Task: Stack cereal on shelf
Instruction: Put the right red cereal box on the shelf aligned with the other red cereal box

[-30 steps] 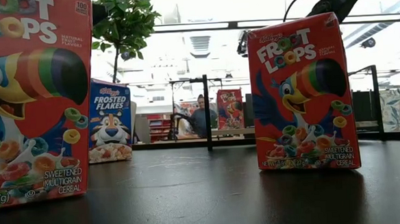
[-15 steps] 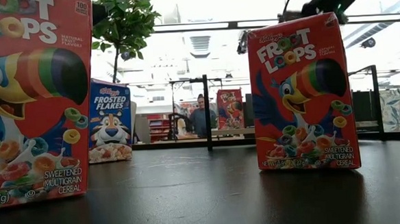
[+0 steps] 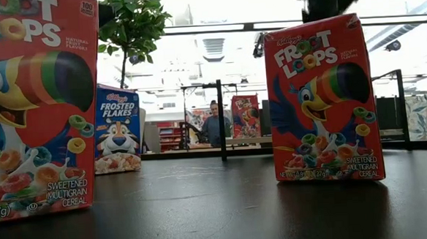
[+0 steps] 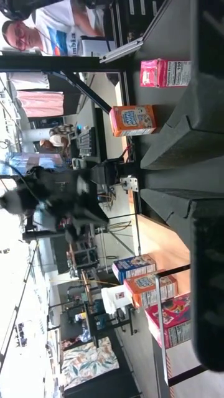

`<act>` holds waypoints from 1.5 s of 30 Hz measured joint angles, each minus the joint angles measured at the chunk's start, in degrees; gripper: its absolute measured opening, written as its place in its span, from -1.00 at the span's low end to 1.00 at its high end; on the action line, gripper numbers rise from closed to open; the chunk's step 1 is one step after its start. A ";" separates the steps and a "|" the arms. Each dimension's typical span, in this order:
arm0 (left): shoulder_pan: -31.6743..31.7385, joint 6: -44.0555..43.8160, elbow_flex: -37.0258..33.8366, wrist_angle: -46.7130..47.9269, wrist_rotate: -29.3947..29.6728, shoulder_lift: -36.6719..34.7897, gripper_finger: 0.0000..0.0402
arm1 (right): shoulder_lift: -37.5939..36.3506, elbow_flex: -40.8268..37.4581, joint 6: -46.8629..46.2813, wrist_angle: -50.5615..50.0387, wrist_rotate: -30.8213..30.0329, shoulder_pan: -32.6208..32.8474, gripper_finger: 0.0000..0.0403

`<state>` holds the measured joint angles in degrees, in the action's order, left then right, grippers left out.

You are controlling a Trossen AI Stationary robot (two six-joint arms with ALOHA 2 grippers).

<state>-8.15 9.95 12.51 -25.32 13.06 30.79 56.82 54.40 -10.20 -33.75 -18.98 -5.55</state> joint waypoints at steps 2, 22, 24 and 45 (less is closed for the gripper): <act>-0.01 0.01 0.01 -0.02 0.00 0.00 -0.78 | 1.19 1.70 -1.59 2.34 -0.03 4.78 -0.95; -0.02 -2.00 -0.01 -0.59 0.00 0.00 -0.78 | 31.08 33.74 -21.28 -19.96 7.43 29.86 -0.95; -0.02 -2.11 -0.01 -0.54 0.00 0.00 -0.78 | 33.13 33.72 -24.83 -20.01 7.46 31.17 -0.94; -0.04 -0.85 -0.01 -0.40 -0.02 0.00 -0.78 | 42.26 33.61 -33.56 -20.36 8.69 33.80 0.32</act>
<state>-8.18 9.10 12.49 -25.72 13.04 30.79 99.08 88.01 -43.77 -54.11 -10.29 28.25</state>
